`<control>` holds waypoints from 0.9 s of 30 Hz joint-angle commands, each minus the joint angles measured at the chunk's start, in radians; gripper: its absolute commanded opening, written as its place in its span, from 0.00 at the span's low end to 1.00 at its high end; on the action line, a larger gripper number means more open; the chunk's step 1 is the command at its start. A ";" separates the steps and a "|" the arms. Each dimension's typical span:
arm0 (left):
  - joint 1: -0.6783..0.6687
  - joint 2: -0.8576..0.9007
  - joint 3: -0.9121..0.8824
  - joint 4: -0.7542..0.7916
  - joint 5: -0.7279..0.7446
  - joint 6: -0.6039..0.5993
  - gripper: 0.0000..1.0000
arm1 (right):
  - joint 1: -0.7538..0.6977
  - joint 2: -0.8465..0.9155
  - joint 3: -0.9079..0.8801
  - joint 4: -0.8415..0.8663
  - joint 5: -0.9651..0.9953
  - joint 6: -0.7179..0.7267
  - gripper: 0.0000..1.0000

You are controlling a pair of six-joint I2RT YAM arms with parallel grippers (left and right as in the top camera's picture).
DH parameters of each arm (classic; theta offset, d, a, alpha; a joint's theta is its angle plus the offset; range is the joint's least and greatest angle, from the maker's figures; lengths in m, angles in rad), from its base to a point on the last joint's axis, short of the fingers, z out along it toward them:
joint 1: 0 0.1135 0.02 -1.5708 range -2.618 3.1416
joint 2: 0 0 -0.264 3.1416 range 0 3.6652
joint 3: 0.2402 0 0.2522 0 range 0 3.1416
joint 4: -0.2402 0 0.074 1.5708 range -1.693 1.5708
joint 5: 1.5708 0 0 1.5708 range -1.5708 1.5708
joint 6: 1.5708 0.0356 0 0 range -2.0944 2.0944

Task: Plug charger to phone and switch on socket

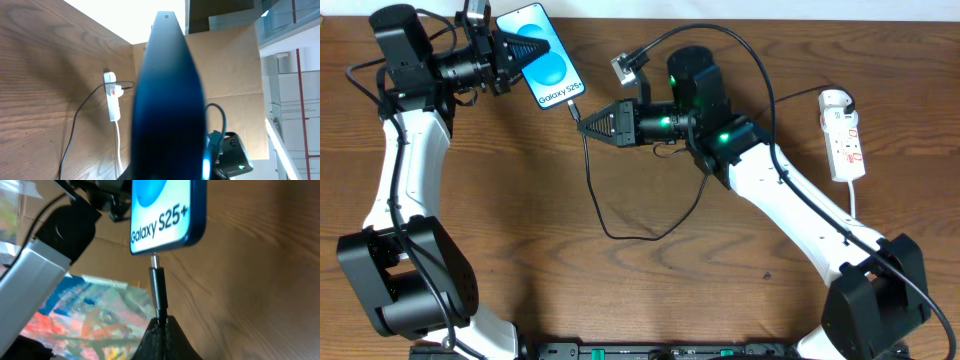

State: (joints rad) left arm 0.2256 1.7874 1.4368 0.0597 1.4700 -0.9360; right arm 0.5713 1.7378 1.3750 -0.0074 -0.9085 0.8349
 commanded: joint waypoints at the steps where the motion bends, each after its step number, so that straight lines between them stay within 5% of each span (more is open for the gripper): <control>1: 0.000 -0.022 0.019 0.010 0.042 -0.002 0.07 | -0.008 -0.016 -0.043 0.078 -0.049 0.068 0.01; 27: -0.026 -0.022 0.018 0.010 0.042 -0.001 0.07 | -0.008 -0.016 -0.047 0.127 -0.024 0.089 0.01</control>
State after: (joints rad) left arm 0.2039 1.7874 1.4368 0.0608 1.4723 -0.9394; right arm 0.5682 1.7378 1.3319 0.1062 -0.9386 0.9070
